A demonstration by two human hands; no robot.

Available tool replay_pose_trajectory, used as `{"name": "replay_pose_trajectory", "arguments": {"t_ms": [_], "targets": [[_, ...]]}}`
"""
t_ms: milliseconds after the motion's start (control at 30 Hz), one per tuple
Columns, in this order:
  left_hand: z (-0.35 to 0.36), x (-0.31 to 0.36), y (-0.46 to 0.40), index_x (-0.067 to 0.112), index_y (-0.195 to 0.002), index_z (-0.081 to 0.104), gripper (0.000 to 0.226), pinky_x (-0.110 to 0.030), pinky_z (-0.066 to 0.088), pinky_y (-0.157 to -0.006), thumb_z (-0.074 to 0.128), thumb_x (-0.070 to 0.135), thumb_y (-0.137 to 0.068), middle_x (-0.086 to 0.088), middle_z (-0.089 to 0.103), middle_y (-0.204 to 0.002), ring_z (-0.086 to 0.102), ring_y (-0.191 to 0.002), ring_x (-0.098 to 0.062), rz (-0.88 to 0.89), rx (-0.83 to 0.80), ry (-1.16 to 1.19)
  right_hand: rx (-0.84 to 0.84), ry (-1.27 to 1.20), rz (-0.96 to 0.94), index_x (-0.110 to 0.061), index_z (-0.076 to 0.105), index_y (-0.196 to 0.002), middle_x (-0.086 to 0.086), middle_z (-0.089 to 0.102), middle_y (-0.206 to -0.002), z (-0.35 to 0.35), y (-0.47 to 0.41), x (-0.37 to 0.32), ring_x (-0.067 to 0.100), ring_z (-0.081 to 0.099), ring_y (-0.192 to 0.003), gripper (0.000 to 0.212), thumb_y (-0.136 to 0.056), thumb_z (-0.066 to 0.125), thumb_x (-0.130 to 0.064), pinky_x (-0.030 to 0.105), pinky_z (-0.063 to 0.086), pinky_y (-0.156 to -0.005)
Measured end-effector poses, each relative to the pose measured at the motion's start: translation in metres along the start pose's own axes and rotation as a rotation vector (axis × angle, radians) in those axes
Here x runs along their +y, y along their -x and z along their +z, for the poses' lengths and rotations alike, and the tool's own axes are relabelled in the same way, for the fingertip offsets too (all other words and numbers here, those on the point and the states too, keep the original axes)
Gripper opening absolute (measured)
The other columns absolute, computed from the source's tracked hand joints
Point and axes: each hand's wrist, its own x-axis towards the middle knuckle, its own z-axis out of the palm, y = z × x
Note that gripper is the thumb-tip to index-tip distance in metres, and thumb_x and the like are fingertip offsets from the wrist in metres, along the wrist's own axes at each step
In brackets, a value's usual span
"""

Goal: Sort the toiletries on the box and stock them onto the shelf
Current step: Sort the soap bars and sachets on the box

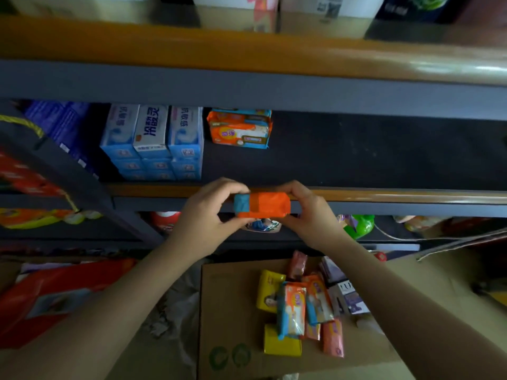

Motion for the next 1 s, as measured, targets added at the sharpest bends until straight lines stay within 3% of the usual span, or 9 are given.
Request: {"name": "replay_pose_trajectory", "arguments": {"t_ms": [133,233,367,467,600,700,767,867,1000], "targets": [[-0.008,-0.014,0.008,0.006,-0.107,0.058,0.044,0.002,0.030,-0.086,0.078,0.017,-0.070,0.006,0.054,-0.104,0.043,-0.099,0.006,-0.145,0.033,0.005,0.100,0.062,-0.120,-0.010,0.058,-0.114,0.001,0.059,-0.108,0.002,-0.002,-0.010,0.001,0.050,-0.098,0.040,-0.079,0.073,-0.021,0.005,0.040,-0.081],[-0.010,-0.025,0.014,0.010,-0.114,0.055,0.048,-0.010,0.037,-0.088,0.078,0.013,-0.072,0.003,0.055,-0.110,0.047,-0.104,-0.002,-0.203,0.019,0.034,0.231,0.327,-0.329,-0.013,0.057,-0.117,0.009,0.061,-0.109,0.008,-0.001,-0.017,0.020,0.059,-0.098,0.038,-0.082,0.064,-0.028,0.032,0.051,-0.080],[-0.012,-0.025,0.019,0.024,-0.112,0.051,0.044,-0.007,0.037,-0.089,0.073,0.028,-0.074,0.017,0.051,-0.108,0.048,-0.105,0.003,-0.071,-0.008,0.060,0.329,0.611,-0.489,-0.015,0.059,-0.115,0.009,0.064,-0.105,0.018,0.003,-0.025,0.025,0.058,-0.091,0.039,-0.079,0.068,-0.027,0.037,0.047,-0.072],[-0.007,-0.013,0.021,0.030,-0.098,0.054,0.041,-0.007,0.045,-0.079,0.079,0.018,-0.068,0.017,0.059,-0.099,0.057,-0.091,0.013,-0.381,0.022,0.424,0.336,0.403,-0.450,-0.014,0.054,-0.114,0.007,0.063,-0.108,0.012,0.004,-0.034,0.021,0.059,-0.097,0.041,-0.081,0.067,-0.033,0.036,0.052,-0.078],[0.016,-0.009,0.028,0.019,-0.104,0.059,0.081,-0.025,0.056,-0.072,0.094,0.035,-0.032,-0.001,0.072,-0.097,0.069,-0.089,-0.013,-0.892,-0.046,1.306,0.333,-0.153,-0.110,-0.021,0.049,-0.120,-0.010,0.057,-0.115,-0.005,0.009,-0.047,0.003,0.055,-0.108,0.058,-0.073,0.066,-0.049,0.014,0.047,-0.087],[0.034,-0.003,0.035,0.016,-0.096,0.071,0.071,-0.029,0.056,-0.059,0.094,0.037,-0.032,-0.006,0.073,-0.090,0.070,-0.077,-0.017,-1.036,-0.156,1.652,0.085,-0.681,0.014,-0.021,0.055,-0.118,0.001,0.061,-0.119,-0.016,0.013,-0.043,0.014,0.058,-0.113,0.062,-0.074,0.060,-0.064,0.027,0.050,-0.090],[0.042,0.002,0.040,0.011,-0.088,0.075,0.061,-0.026,0.053,-0.050,0.094,0.035,-0.035,-0.009,0.070,-0.079,0.066,-0.061,-0.015,-1.125,-0.186,1.814,-0.018,-0.720,0.117,-0.022,0.057,-0.120,0.005,0.060,-0.122,-0.020,0.014,-0.040,0.019,0.057,-0.114,0.056,-0.081,0.053,-0.062,0.031,0.051,-0.086],[0.052,0.006,0.047,0.006,-0.087,0.074,0.053,-0.024,0.051,-0.048,0.094,0.028,-0.043,-0.008,0.064,-0.071,0.062,-0.052,-0.012,-1.158,-0.210,1.996,-0.016,-0.594,0.208,-0.027,0.055,-0.117,0.001,0.062,-0.117,-0.020,0.015,-0.040,0.012,0.063,-0.100,0.036,-0.087,0.042,-0.042,0.018,0.049,-0.070],[0.054,0.014,0.051,0.004,-0.089,0.072,0.061,-0.025,0.052,-0.048,0.095,0.027,-0.038,-0.009,0.064,-0.069,0.063,-0.051,-0.014,-1.188,-0.187,1.953,-0.017,-0.565,0.238,-0.024,0.053,-0.115,0.006,0.059,-0.113,-0.013,0.013,-0.036,0.005,0.063,-0.089,0.034,-0.083,0.048,-0.036,0.017,0.049,-0.072]]}}
